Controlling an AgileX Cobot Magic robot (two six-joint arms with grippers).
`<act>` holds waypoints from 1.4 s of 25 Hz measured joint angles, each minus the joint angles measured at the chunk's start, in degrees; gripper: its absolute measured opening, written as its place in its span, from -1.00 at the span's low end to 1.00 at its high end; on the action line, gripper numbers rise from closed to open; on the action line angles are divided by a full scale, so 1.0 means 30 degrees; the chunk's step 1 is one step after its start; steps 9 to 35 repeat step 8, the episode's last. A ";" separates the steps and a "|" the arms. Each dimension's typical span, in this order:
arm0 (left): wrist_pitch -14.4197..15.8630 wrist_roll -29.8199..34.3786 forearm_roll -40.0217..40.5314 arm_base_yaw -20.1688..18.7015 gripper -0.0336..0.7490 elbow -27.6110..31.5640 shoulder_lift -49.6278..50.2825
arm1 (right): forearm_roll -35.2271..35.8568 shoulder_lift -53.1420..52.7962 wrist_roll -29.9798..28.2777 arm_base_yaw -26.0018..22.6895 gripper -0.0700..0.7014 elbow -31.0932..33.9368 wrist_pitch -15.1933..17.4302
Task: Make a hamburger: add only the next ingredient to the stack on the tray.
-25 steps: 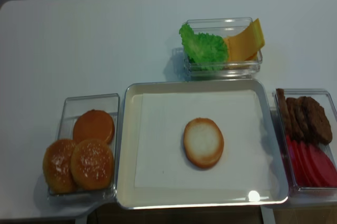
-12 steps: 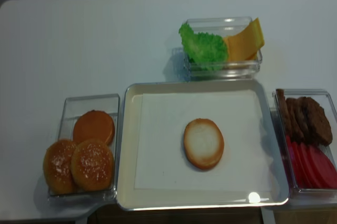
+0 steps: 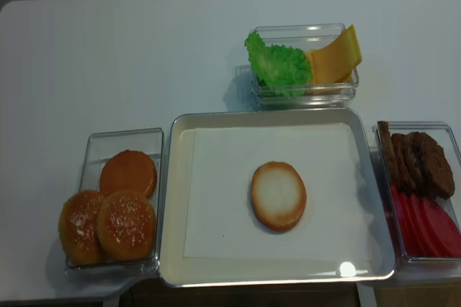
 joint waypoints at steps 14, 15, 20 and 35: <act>-0.0118 0.0376 0.0671 0.0000 0.18 0.0089 0.0000 | 0.0000 0.0000 0.0000 0.0000 -0.75 0.0000 0.0000; -0.0118 0.0376 0.0671 0.0000 0.18 0.0089 0.0000 | 0.0000 0.0000 0.0000 0.0000 -0.75 0.0000 0.0000; -0.0118 0.0376 0.0671 0.0000 0.18 0.0089 0.0000 | 0.0000 0.0000 0.0000 0.0000 -0.75 0.0000 0.0000; -0.0118 0.0376 0.0671 0.0000 0.18 0.0089 0.0000 | 0.0000 0.0000 0.0000 0.0000 -0.75 0.0000 0.0000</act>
